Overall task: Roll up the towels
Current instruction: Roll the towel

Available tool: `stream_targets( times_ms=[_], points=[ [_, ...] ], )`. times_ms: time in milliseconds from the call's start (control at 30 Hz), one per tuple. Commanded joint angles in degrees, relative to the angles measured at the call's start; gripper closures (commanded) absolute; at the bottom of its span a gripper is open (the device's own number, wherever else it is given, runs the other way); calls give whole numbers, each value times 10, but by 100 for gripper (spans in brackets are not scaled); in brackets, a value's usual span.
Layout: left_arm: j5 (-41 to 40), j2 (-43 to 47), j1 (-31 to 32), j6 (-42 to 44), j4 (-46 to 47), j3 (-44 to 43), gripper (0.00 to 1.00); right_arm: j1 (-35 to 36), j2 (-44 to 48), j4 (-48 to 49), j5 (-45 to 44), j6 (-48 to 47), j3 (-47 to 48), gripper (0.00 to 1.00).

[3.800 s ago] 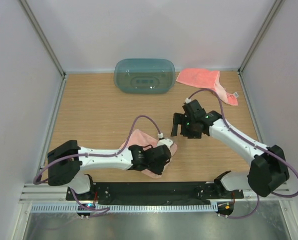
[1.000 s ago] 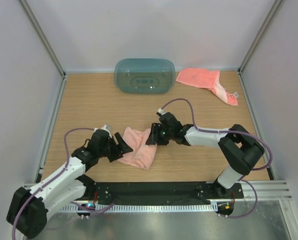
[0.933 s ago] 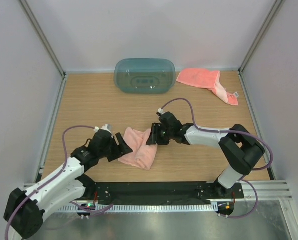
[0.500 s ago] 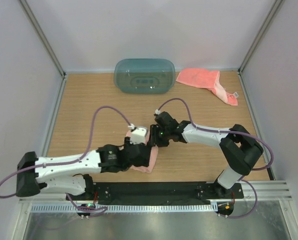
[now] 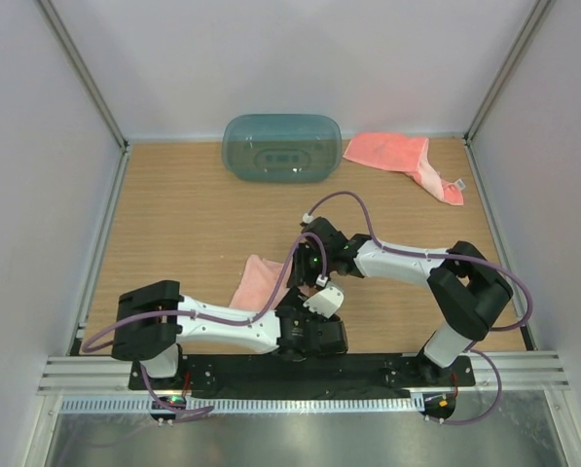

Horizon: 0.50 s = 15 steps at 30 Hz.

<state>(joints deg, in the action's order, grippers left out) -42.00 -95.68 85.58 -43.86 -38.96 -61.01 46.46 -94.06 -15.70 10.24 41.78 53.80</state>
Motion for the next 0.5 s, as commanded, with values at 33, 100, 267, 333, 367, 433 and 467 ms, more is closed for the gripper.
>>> stream_targets(
  times_ms=[33,100,267,333,367,433,467],
  points=[
    [-18,3,-9,-38,3,31,15,3,10,-43,1,-18,7,68],
    [-9,7,-15,-45,13,55,14,5,9,-44,2,-19,6,68],
    [19,15,-22,-71,29,105,12,-4,-3,-35,24,-21,5,68],
    [27,17,-28,-75,40,124,16,-11,-9,-27,31,-21,3,68],
    [35,20,-30,-72,46,128,18,-11,-10,-24,36,-21,3,68],
    [51,20,-46,-64,69,142,29,-15,-17,-21,43,-21,3,68],
    [67,20,-53,-56,74,146,34,-16,-20,-20,46,-21,4,67]
  ],
)
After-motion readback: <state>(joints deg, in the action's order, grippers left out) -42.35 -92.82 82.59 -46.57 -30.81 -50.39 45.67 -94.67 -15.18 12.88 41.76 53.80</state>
